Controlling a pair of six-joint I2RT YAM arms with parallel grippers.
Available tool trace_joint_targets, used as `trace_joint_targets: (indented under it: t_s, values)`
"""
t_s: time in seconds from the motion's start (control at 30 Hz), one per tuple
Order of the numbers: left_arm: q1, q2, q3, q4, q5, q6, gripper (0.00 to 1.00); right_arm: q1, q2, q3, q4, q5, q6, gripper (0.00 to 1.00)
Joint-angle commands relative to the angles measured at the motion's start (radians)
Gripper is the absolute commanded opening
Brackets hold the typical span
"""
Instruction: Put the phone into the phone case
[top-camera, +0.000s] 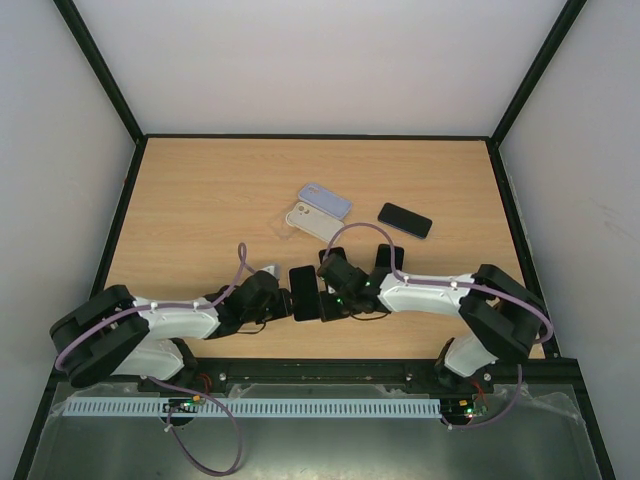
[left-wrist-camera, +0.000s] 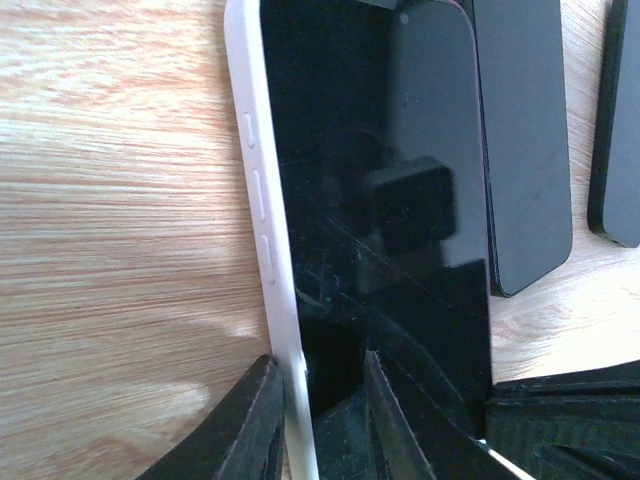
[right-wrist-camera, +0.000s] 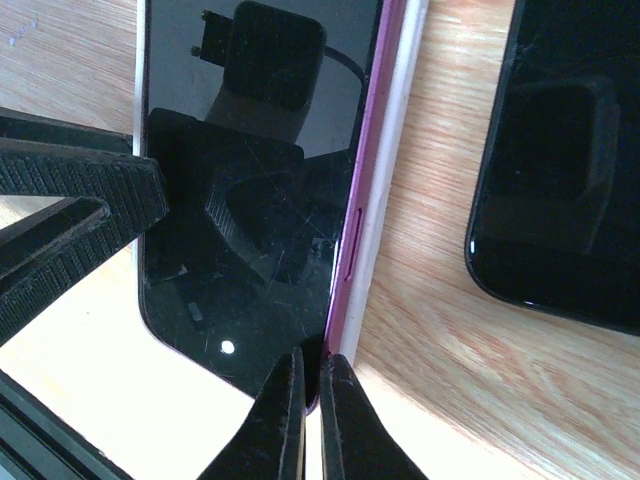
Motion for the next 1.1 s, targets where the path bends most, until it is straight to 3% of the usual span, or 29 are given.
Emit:
trace_joint_targets:
  t_s: [0.0, 0.33, 0.57, 0.8, 1.07]
  values:
    - [-0.015, 0.038, -0.002, -0.053, 0.008, -0.004, 0.26, 0.053, 0.101, 0.008, -0.060, 0.049, -0.026, 0.03]
    - [-0.014, 0.022, 0.006, -0.093, -0.017, -0.002, 0.29, 0.111, 0.266, 0.102, -0.195, 0.202, -0.052, 0.03]
    - [0.020, -0.021, 0.046, -0.177, -0.038, 0.047, 0.33, 0.101, 0.144, 0.189, -0.244, 0.242, -0.124, 0.10]
    - [0.110, -0.026, 0.115, -0.243, -0.007, 0.131, 0.38, -0.016, 0.067, 0.278, -0.264, 0.164, -0.235, 0.18]
    - [0.175, 0.073, 0.227, -0.278, 0.038, 0.215, 0.41, -0.160, 0.175, 0.373, -0.268, 0.065, -0.361, 0.21]
